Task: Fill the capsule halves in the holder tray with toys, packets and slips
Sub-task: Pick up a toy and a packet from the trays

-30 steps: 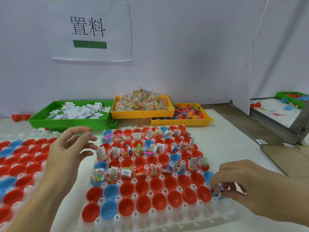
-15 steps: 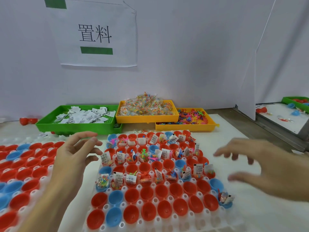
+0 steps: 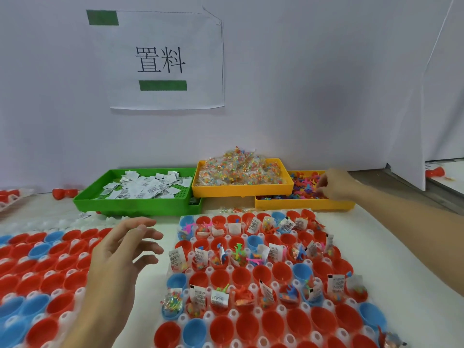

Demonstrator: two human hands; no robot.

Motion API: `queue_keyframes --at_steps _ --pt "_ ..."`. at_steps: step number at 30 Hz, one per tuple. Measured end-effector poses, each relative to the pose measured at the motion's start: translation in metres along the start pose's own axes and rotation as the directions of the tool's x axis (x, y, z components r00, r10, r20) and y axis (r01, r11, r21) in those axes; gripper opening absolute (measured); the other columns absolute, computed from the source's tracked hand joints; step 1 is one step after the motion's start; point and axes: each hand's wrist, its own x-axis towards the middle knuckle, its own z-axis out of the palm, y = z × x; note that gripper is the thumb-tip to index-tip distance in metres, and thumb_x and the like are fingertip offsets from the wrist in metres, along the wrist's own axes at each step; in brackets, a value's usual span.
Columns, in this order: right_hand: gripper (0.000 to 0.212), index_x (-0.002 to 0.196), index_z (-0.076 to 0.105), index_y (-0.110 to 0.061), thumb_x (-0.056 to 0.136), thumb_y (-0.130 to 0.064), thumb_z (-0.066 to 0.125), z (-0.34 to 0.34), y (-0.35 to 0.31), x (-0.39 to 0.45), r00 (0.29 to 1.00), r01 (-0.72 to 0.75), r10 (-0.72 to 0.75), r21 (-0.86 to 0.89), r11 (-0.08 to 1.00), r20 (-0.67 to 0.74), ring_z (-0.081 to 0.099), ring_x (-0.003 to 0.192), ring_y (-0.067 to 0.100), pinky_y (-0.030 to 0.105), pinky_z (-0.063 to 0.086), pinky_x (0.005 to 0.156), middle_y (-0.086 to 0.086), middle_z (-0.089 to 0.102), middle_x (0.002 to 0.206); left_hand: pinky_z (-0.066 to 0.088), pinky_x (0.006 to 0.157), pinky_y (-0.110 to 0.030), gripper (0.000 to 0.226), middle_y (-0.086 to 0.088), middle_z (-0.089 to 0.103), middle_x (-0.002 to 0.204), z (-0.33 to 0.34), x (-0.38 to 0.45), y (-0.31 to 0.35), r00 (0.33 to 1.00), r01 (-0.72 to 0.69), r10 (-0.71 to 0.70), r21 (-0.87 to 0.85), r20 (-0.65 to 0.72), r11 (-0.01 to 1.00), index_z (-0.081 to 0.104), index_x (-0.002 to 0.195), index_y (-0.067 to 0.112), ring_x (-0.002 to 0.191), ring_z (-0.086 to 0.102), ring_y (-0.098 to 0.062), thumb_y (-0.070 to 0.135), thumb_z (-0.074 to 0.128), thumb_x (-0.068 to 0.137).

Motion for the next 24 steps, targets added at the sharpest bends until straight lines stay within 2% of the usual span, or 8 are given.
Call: queue_keyframes --at_steps 4,6,8,12,15,18,21,24 --pt "0.01 0.094 0.075 -0.018 0.091 -0.026 0.072 -0.01 -0.005 0.007 0.99 0.015 -0.017 0.015 1.0 0.142 0.057 0.093 0.015 0.029 0.046 0.079 -0.003 0.063 0.098 0.05 0.052 -0.023 0.027 -0.013 0.067 0.081 -0.001 0.001 0.001 1.0 0.0 0.0 -0.012 -0.003 1.0 0.072 0.083 0.015 0.066 0.059 -0.024 0.007 0.05 0.097" --pt "0.006 0.092 0.075 -0.019 0.091 -0.023 0.073 -0.013 -0.004 0.005 0.982 0.003 -0.014 0.062 0.998 0.187 0.058 0.099 0.017 0.031 0.047 0.085 -0.002 0.064 0.103 0.05 0.052 -0.024 0.027 -0.013 0.067 0.08 0.001 0.0 0.002 1.0 -0.003 0.003 -0.013 0.001 1.0 0.072 0.082 0.015 0.065 0.059 -0.023 0.007 0.05 0.097" --pt "0.003 0.092 0.075 -0.017 0.09 -0.017 0.073 -0.013 -0.002 0.003 0.981 0.003 -0.02 0.089 0.996 0.192 0.059 0.098 0.017 0.031 0.048 0.085 0.002 0.068 0.105 0.05 0.053 -0.025 0.029 -0.012 0.068 0.08 0.002 -0.001 0.003 1.0 -0.004 0.004 -0.01 0.011 1.0 0.073 0.081 0.018 0.065 0.06 -0.022 0.008 0.051 0.097" --pt "0.01 0.091 0.074 -0.014 0.095 -0.011 0.065 -0.012 0.0 -0.001 0.994 0.015 -0.024 0.083 0.996 0.108 0.059 0.089 0.015 0.029 0.045 0.077 0.007 0.071 0.106 0.05 0.053 -0.024 0.029 -0.012 0.067 0.08 0.004 -0.002 0.005 1.0 -0.001 0.002 -0.009 0.027 1.0 0.073 0.08 0.018 0.065 0.06 -0.023 0.008 0.051 0.096" --pt "0.015 0.105 0.074 -0.007 0.097 -0.01 0.062 -0.015 0.003 -0.004 1.0 0.021 -0.019 0.139 0.99 -0.021 0.058 0.094 0.018 0.031 0.044 0.081 0.01 0.07 0.113 0.05 0.052 -0.023 0.03 -0.012 0.067 0.08 0.004 -0.002 0.005 0.999 -0.002 0.003 -0.012 0.034 1.0 0.073 0.08 0.019 0.065 0.06 -0.022 0.008 0.051 0.096" --pt "0.019 0.111 0.073 -0.008 0.099 -0.012 0.06 -0.021 0.0 -0.011 0.993 0.039 -0.011 0.235 0.971 -0.119 0.058 0.094 0.017 0.03 0.043 0.082 0.009 0.07 0.114 0.05 0.054 -0.026 0.03 -0.012 0.068 0.081 0.005 -0.003 0.005 0.999 -0.002 0.002 -0.009 0.046 1.0 0.073 0.082 0.019 0.065 0.06 -0.023 0.008 0.05 0.097" --pt "0.019 0.107 0.076 -0.012 0.099 -0.021 0.062 -0.029 -0.014 -0.026 0.987 0.083 -0.023 0.371 0.925 -0.162 0.064 0.083 0.011 0.029 0.049 0.075 0.004 0.074 0.102 0.05 0.056 -0.028 0.031 -0.012 0.068 0.081 0.009 -0.005 0.006 0.998 -0.01 0.009 0.018 0.068 1.0 0.073 0.082 0.019 0.065 0.06 -0.023 0.007 0.049 0.097" --pt "0.011 0.096 0.077 -0.019 0.095 -0.022 0.067 -0.035 -0.041 -0.058 0.985 0.162 -0.102 0.55 0.82 -0.137 0.071 0.081 0.014 0.027 0.058 0.076 -0.003 0.075 0.086 0.051 0.054 -0.027 0.031 -0.012 0.069 0.08 0.015 -0.01 0.009 0.994 -0.022 0.016 0.058 0.112 0.998 0.073 0.083 0.018 0.064 0.061 -0.023 0.005 0.049 0.098"
